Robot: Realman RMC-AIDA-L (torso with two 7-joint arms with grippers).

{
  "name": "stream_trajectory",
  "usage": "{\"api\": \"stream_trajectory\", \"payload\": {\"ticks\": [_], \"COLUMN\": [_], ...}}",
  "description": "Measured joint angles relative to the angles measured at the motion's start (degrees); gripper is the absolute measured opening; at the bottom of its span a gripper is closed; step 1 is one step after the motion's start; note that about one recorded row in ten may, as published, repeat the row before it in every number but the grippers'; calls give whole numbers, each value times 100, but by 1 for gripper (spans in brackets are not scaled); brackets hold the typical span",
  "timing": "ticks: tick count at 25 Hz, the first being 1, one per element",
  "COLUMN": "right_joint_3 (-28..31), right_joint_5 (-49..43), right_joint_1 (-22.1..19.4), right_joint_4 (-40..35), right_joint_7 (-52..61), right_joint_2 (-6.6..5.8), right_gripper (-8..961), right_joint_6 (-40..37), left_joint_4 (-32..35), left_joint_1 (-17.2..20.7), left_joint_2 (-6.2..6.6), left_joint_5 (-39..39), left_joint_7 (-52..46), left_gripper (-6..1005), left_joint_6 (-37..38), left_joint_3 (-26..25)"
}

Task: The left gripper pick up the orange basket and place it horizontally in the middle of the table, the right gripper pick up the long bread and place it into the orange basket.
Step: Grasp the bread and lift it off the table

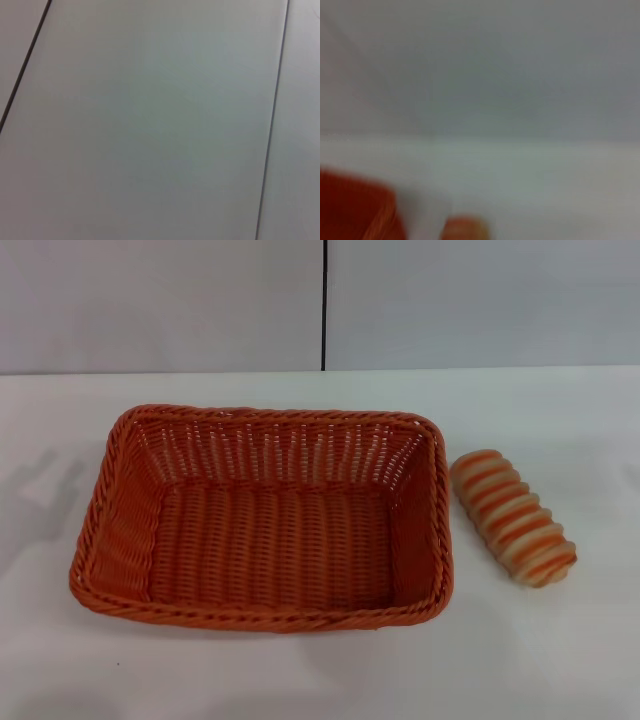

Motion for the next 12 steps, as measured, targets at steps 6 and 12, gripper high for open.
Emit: {"api": "stream_trajectory", "payload": {"ticks": [6, 12], "right_joint_3": [-221, -695], "right_joint_5": [-1338, -1343], "right_joint_1": [915, 1138], "right_joint_4": [959, 1967], "right_joint_7": [170, 113], "right_joint_2": [-129, -91], "right_gripper": [738, 737], "right_joint_6": [-594, -213], "left_joint_4": [-238, -385], "left_joint_1": [-25, -16], "left_joint_2": [13, 4], "left_joint_5": [7, 8], "left_joint_7": [58, 112], "left_gripper": [391, 391], "left_joint_6": [13, 121], "left_joint_3": [1, -15]}}
